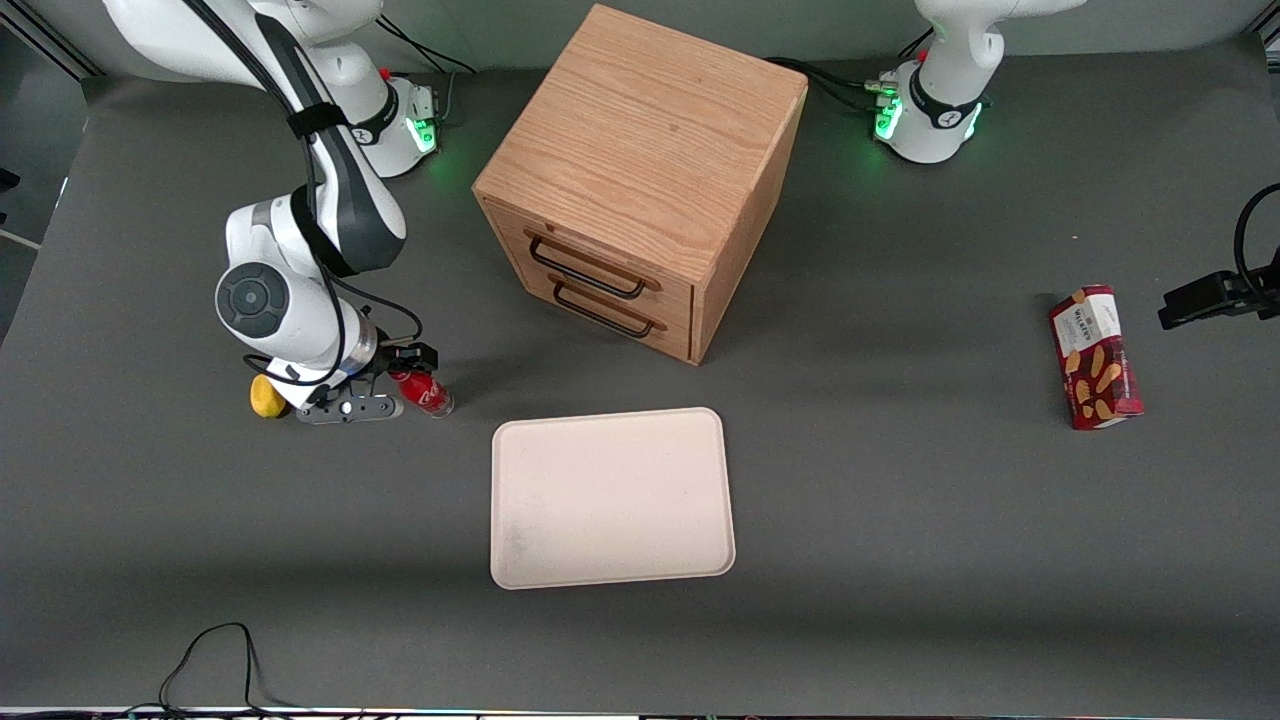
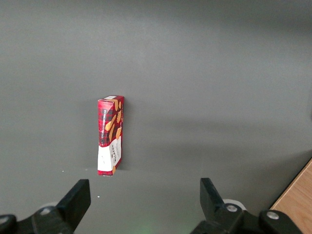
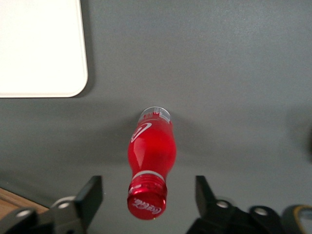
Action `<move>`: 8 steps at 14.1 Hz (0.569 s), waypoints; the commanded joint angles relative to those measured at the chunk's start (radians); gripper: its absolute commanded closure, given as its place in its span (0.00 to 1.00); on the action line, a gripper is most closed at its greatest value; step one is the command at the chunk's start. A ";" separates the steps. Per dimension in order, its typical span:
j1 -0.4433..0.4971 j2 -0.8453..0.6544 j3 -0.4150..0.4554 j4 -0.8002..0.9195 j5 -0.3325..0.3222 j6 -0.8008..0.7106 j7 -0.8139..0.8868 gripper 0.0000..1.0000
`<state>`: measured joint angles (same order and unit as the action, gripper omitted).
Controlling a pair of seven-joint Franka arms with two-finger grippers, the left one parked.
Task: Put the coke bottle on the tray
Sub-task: 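Close the right gripper around the bottle's cap end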
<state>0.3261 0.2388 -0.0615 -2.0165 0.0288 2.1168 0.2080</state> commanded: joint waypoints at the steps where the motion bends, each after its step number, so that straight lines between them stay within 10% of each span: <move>1: 0.010 -0.003 -0.006 -0.004 -0.013 0.009 -0.015 0.88; 8: 0.010 -0.007 -0.006 -0.001 -0.012 0.003 -0.007 1.00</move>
<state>0.3263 0.2390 -0.0613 -2.0164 0.0286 2.1173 0.2079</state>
